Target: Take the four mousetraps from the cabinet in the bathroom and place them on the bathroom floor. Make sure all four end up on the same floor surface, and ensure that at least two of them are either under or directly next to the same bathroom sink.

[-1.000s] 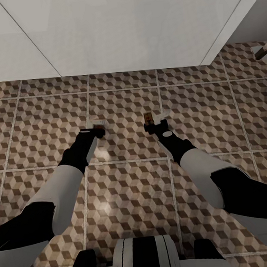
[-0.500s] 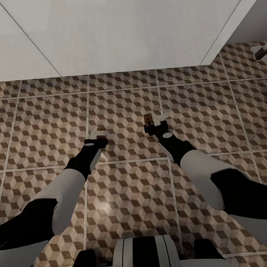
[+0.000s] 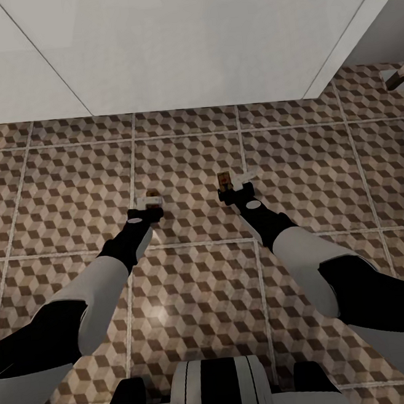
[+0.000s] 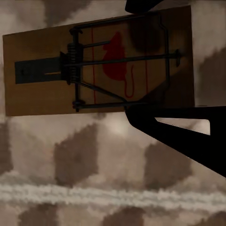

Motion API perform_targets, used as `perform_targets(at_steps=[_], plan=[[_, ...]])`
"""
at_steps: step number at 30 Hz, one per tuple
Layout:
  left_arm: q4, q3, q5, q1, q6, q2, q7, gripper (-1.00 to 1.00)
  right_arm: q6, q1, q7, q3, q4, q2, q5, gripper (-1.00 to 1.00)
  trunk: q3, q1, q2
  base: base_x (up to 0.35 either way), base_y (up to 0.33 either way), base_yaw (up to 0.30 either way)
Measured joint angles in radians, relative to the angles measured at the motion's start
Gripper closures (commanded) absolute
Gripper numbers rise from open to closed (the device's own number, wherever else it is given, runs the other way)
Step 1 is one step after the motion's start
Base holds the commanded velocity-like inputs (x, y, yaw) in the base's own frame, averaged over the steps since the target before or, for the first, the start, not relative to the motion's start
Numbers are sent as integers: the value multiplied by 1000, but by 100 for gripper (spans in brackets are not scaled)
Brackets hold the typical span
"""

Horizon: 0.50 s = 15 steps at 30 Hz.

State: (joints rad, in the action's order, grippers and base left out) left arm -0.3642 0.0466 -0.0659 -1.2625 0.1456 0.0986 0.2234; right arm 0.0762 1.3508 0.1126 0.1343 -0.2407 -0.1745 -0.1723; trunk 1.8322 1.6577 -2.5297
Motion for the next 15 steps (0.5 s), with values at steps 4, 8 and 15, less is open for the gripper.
perform_targets(at_steps=[4, 8, 15], plan=[[-3, 1, 0, 0, -44, -3, -2, 100, 0, 0, 0, 0, 0, 0, 0, 100, 0, 0, 0, 0, 0, 0], [-4, 2, 0, 0, -78, -3, -3, 100, 0, 0, 0, 0, 0, 0, 0, 100, 0, 0, 0, 0, 0, 0], [0, 3, -1, 0, -89, -4, -4, 100, 0, 0, 0, 0, 0, 0, 0, 100, 0, 0, 0, 0, 0, 0]])
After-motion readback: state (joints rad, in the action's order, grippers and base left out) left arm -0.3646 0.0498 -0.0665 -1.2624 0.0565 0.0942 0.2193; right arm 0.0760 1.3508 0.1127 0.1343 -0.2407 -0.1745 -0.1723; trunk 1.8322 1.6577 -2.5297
